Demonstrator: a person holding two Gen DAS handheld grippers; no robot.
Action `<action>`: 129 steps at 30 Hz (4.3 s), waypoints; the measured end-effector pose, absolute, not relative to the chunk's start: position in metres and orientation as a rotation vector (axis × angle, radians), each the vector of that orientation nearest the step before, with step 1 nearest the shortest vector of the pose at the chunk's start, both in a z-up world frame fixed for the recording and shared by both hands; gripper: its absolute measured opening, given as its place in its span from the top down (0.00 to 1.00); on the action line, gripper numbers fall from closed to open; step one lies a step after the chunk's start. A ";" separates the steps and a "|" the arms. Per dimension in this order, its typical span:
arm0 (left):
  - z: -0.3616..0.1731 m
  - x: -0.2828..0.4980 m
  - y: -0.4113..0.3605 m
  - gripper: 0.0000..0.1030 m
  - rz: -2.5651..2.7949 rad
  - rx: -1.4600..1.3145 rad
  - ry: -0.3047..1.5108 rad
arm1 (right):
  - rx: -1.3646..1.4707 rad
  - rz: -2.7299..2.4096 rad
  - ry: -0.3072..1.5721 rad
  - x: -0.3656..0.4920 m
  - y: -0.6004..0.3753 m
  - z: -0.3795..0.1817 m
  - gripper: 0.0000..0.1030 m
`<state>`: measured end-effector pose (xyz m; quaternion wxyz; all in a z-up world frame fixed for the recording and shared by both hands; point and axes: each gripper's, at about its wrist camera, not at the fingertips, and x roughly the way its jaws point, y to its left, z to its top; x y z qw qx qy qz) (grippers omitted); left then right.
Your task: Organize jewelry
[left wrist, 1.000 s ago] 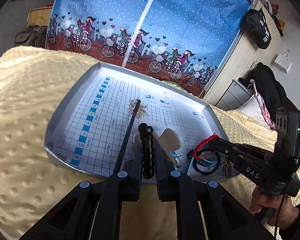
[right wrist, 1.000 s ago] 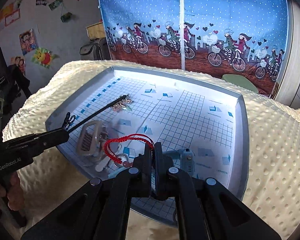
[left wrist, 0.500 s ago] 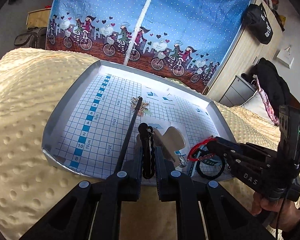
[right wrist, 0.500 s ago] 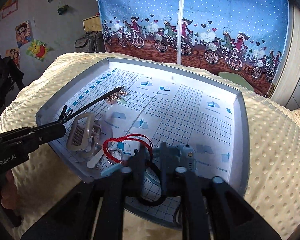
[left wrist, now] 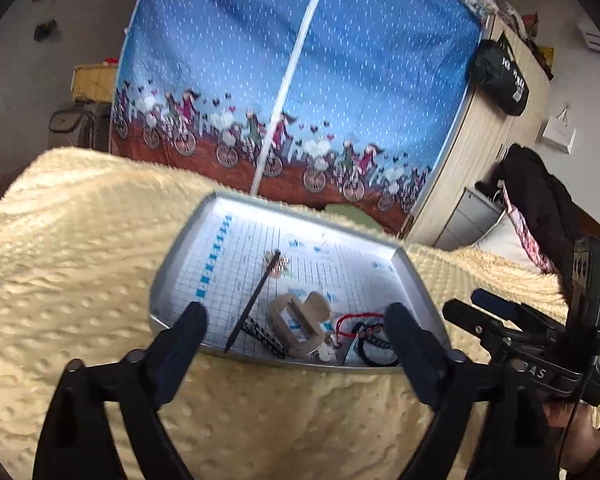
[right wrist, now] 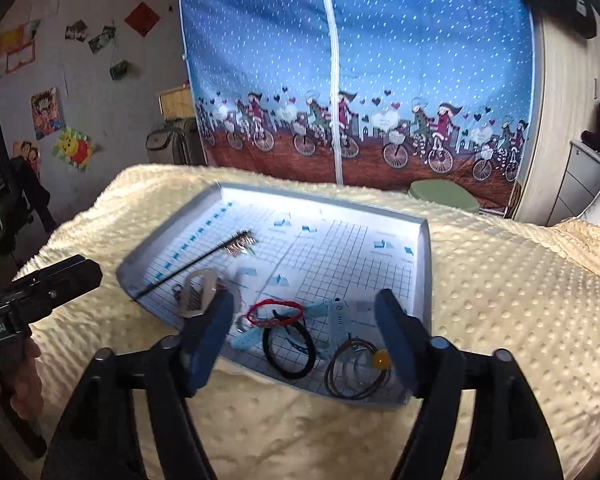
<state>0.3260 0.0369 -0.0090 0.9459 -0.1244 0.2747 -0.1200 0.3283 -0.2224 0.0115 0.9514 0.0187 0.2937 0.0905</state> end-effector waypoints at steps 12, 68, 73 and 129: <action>0.062 0.208 0.034 0.00 -0.170 -0.106 0.321 | 0.139 0.195 0.361 0.203 -0.241 0.070 0.02; 0.024 0.036 0.033 0.00 -0.124 0.008 0.400 | 0.111 0.174 0.334 0.003 -0.245 0.015 0.01; 0.022 0.036 0.034 0.00 -0.128 0.001 0.404 | 0.108 0.175 0.334 0.004 -0.244 0.013 0.01; 0.018 0.036 0.031 0.00 -0.138 -0.003 0.416 | 0.088 0.174 0.340 0.006 -0.243 0.010 0.02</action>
